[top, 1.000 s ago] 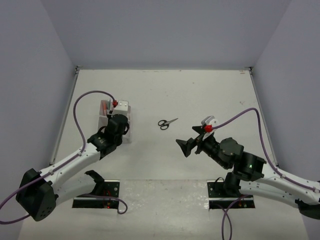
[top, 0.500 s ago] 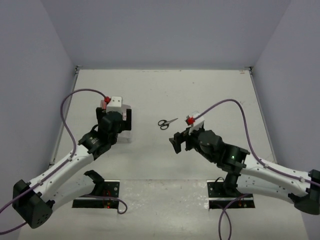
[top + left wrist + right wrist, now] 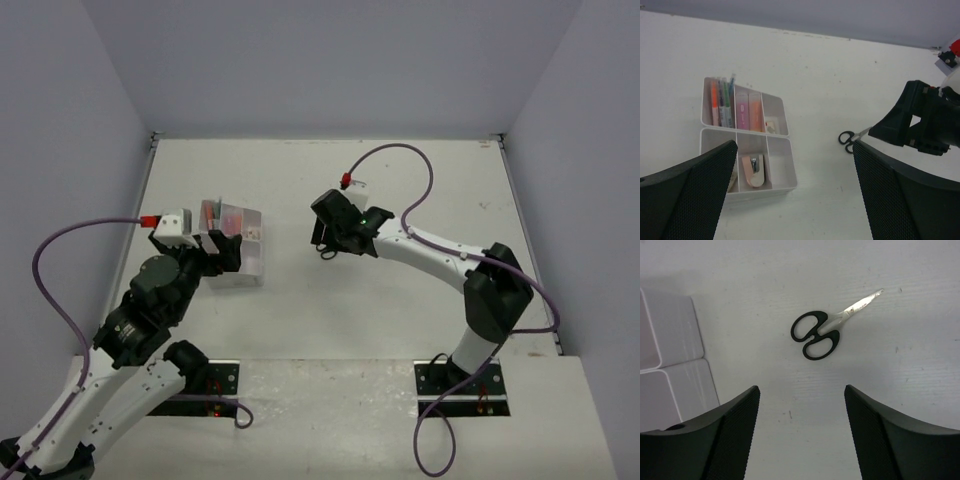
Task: Sort the stationery into containers
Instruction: Pick up the scissors from the center of the board.
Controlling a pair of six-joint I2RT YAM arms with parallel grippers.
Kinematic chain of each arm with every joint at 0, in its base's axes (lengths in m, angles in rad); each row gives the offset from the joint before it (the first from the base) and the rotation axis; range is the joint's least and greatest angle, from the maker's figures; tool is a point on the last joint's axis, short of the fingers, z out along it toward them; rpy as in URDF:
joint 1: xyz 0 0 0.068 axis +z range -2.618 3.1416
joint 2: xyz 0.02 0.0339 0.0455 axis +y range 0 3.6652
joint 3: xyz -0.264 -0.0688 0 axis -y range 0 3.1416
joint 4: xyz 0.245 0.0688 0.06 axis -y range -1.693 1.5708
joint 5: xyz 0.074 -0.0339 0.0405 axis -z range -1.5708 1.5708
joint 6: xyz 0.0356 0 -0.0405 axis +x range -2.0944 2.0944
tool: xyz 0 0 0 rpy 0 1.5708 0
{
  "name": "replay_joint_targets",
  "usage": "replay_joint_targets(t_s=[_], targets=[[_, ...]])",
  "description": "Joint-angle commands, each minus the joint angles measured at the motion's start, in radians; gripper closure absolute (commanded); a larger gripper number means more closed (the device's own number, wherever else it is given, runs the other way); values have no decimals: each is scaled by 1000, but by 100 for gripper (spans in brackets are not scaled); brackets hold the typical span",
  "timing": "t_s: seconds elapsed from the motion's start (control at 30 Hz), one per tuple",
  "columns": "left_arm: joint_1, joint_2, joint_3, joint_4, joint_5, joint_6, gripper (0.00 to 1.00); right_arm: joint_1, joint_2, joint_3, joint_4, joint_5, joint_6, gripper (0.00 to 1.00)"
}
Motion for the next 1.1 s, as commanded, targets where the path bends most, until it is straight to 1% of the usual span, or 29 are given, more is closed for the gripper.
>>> replay_joint_targets(t_s=[0.0,0.1,0.2,0.47,0.67,0.83,0.93,1.07], targets=[[7,-103,-116,-49,-23,-17,0,-23,75,55,-106,11,244,37],[7,-142,-117,-43,-37,-25,0,-25,151,84,-134,10,297,39],[7,-144,-128,-40,-36,-24,0,-28,206,118,-169,10,351,46],[7,-88,-121,-43,5,-10,0,-54,308,162,-169,-22,373,49],[9,-125,-128,-39,3,-8,0,-65,337,162,-167,-30,380,49],[7,-126,-128,-38,4,-8,0,-71,365,164,-169,-44,388,50],[9,-126,-128,-39,5,-8,0,-78,380,164,-168,-52,388,56],[7,-128,-128,-40,4,-9,0,-83,390,156,-169,-57,388,76]])
